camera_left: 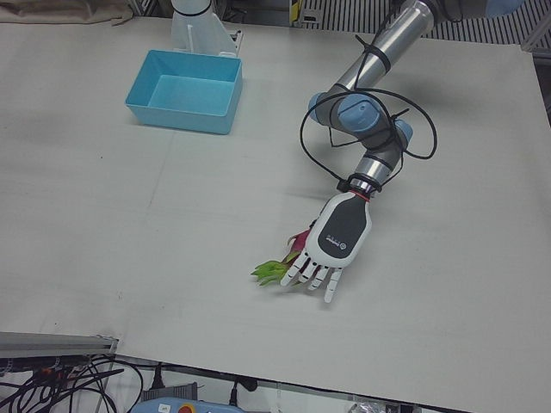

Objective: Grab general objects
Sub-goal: 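Close the left hand's fingers around the dragon fruit, then lift the dragon fruit with the left hand and carry it toward the tray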

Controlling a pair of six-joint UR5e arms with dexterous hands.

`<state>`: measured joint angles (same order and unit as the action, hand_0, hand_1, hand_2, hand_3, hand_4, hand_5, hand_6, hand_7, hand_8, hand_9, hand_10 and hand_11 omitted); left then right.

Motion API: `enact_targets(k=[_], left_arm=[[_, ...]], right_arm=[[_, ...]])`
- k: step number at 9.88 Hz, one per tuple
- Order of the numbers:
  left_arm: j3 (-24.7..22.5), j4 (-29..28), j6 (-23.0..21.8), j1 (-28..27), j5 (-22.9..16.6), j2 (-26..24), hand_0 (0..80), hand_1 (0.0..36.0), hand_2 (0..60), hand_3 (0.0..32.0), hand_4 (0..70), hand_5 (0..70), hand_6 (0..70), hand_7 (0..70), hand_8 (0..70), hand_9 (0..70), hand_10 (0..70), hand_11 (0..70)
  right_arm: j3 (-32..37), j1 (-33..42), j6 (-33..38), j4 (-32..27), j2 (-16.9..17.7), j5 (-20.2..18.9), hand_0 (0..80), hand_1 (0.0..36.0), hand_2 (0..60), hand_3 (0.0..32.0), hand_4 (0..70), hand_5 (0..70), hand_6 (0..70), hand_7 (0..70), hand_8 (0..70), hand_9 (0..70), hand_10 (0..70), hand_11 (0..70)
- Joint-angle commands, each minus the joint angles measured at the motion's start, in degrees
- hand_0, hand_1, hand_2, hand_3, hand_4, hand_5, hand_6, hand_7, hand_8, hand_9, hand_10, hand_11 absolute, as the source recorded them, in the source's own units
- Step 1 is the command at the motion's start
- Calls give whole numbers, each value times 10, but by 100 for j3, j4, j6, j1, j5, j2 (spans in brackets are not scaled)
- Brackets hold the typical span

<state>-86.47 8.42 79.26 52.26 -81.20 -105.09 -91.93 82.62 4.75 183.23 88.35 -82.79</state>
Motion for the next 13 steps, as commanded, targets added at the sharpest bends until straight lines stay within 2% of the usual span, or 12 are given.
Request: enact_targets(k=[1, 2, 3, 4, 5, 7, 10, 12, 13], left_arm=[[-45, -7, 2, 4, 26, -2, 582, 277, 376, 22, 1, 242, 296, 665, 349, 411, 518, 700], [-72, 1, -59, 4, 0, -11, 569, 283, 457, 0, 31, 246, 334, 682, 364, 435, 559, 700], [-159, 97, -120, 4, -27, -28, 559, 276, 467, 0, 54, 243, 359, 687, 372, 436, 557, 700], [-212, 63, -443, -5, -36, -11, 553, 262, 452, 0, 69, 241, 384, 689, 392, 445, 571, 700], [-213, -24, -786, -5, -210, -20, 555, 256, 443, 0, 83, 240, 421, 692, 408, 462, 623, 700], [-204, -139, -1410, 30, -868, -256, 575, 273, 472, 0, 119, 256, 465, 700, 419, 483, 648, 700], [-221, -734, -2508, 39, -1650, -450, 595, 292, 516, 0, 181, 297, 517, 700, 452, 506, 642, 700], [-466, -947, -3194, 30, -2108, -695, 604, 300, 526, 0, 203, 317, 538, 700, 465, 520, 641, 700], [-598, -948, -3415, 4, -2336, -818, 619, 307, 527, 0, 227, 351, 563, 700, 482, 531, 632, 700]], right_arm=[[0, 0, 0, 2, -2, 0, 0, 0, 0, 0, 0, 0, 0, 0, 0, 0, 0, 0], [-9, 0, 0, 2, -2, 0, 0, 0, 0, 0, 0, 0, 0, 0, 0, 0, 0, 0], [0, 0, 0, 2, -2, 0, 0, 0, 0, 0, 0, 0, 0, 0, 0, 0, 0, 0], [0, 0, 0, 2, -2, 0, 0, 0, 0, 0, 0, 0, 0, 0, 0, 0, 0, 0], [0, 0, 0, 2, -2, 0, 0, 0, 0, 0, 0, 0, 0, 0, 0, 0, 0, 0], [-9, 0, 0, 2, -2, 0, 0, 0, 0, 0, 0, 0, 0, 0, 0, 0, 0, 0], [0, 0, 0, 2, -2, 0, 0, 0, 0, 0, 0, 0, 0, 0, 0, 0, 0, 0], [-9, 0, 0, 2, -2, 0, 0, 0, 0, 0, 0, 0, 0, 0, 0, 0, 0, 0], [-9, 0, 0, 2, -2, 0, 0, 0, 0, 0, 0, 0, 0, 0, 0, 0, 0, 0]])
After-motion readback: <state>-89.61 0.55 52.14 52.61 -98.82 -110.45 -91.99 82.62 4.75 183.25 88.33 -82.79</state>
